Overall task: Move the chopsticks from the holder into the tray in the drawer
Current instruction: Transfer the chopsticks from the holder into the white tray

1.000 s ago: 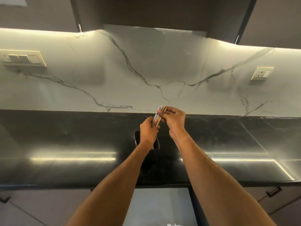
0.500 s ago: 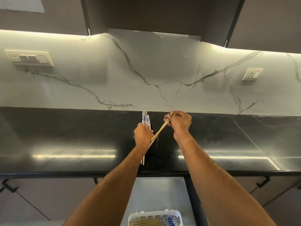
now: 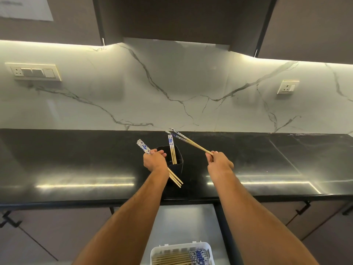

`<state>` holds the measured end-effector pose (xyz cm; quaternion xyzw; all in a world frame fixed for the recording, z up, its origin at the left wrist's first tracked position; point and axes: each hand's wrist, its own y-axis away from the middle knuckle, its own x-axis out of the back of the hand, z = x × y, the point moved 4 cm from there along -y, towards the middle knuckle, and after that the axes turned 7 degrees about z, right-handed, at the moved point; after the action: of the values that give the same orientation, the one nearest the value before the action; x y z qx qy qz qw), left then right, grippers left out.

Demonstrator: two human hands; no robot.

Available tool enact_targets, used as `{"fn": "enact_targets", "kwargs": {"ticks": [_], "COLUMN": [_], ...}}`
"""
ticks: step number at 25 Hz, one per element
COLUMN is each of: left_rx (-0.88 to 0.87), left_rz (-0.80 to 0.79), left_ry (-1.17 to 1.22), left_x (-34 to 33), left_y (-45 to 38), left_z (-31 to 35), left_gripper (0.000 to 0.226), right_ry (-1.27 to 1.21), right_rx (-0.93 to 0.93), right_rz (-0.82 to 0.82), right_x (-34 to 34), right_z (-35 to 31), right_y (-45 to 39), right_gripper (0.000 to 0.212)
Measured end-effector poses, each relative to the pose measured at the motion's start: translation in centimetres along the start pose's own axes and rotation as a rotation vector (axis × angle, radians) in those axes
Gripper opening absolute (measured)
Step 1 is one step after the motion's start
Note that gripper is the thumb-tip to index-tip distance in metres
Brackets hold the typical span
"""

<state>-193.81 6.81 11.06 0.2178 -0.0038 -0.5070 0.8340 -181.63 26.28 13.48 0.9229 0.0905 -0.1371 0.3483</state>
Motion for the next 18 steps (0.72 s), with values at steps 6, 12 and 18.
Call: {"fn": "enact_targets", "kwargs": {"ticks": [6,12,18], "left_rx": [0.227,0.228,0.248], "left_rz": [-0.173,-0.057,-0.008], "left_ry": [0.127,0.181,0.379], "left_x": [-1.6,-1.4,-1.5], "left_y": [2.1,1.7,1.4], "left_z": [-1.2,-0.9,-0.1], "left_gripper": [0.020,0.016,0.023], "right_ry": [0.066,0.354,0.675], "right_rx": [-0.089,0.015,0.101], "right_rz": [-0.070,-0.059,-0.159], "right_x": [-0.9,-1.2,-1.1], "right_z": [2.9,4.6,5.6], "right_y": [1.8,0.7,-1.0], "right_gripper": [0.016,0.018,0.026]}}
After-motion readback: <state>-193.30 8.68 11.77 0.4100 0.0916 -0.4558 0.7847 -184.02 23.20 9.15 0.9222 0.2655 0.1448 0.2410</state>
